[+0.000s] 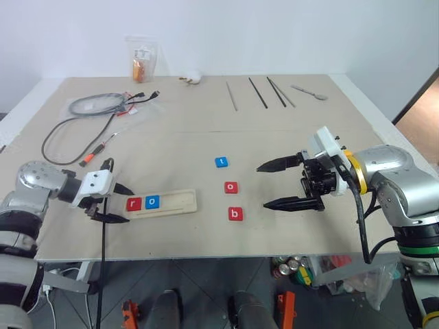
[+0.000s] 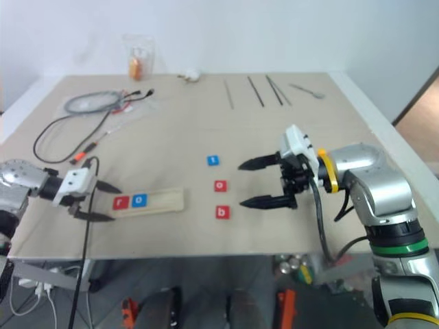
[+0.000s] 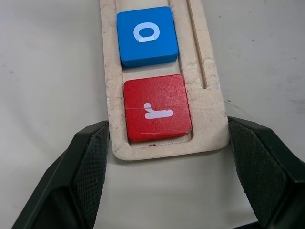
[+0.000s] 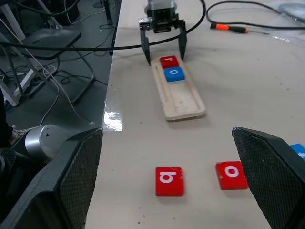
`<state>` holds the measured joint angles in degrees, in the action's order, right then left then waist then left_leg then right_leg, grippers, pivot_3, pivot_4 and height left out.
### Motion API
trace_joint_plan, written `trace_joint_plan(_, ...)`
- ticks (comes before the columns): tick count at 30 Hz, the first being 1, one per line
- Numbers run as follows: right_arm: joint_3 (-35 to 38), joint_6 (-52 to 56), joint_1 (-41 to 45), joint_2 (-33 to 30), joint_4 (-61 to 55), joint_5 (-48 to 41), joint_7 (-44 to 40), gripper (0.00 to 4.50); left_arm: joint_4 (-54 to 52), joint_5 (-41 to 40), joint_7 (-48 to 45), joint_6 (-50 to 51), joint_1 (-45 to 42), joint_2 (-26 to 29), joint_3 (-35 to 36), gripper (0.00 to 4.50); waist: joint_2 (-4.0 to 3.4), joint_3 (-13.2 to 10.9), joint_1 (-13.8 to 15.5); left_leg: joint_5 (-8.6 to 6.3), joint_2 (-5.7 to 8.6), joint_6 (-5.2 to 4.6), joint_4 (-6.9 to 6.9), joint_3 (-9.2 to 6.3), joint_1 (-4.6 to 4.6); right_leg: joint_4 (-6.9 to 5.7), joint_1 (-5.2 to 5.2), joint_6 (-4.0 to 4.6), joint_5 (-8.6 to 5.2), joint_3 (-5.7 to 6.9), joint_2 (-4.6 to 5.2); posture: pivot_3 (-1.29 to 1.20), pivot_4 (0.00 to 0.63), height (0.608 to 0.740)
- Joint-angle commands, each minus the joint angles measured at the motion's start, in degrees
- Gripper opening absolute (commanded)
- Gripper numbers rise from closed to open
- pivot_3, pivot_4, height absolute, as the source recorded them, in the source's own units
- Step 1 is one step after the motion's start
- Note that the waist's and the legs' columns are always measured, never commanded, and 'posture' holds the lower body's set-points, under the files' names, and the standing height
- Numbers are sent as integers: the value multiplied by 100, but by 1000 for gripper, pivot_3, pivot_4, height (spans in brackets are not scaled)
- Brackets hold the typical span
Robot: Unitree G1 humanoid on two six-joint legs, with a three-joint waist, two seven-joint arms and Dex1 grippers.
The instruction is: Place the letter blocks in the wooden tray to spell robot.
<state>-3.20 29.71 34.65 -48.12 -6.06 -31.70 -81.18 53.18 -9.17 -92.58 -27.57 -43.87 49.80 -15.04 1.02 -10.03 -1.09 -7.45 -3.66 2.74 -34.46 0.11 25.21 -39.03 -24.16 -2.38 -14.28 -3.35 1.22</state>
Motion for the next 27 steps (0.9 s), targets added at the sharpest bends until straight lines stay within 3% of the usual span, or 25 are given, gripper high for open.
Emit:
trace_joint_plan(1,251,22,-19,-77,-310,-111,121,4500,407,135,8,-327,-194,-202,-213,3238,-5,3,3,1,3,-1,-2,1,0,0,1,1,2,0,4,0,150,740)
trace_joint_plan(17,176,-8,115,16,-235,-86,247,4500,858,-120,8,-645,-739,-493,-963,3238,-12,6,71,11,55,-16,-13,3,3,5,17,-17,-6,-1,51,0,150,740)
trace_joint_plan(27,164,-44,101,71,-236,-63,283,4500,1276,-27,8,-632,-1362,-734,-934,3238,-11,5,176,23,73,-35,-17,2,36,12,16,-27,-12,5,68,0,150,740)
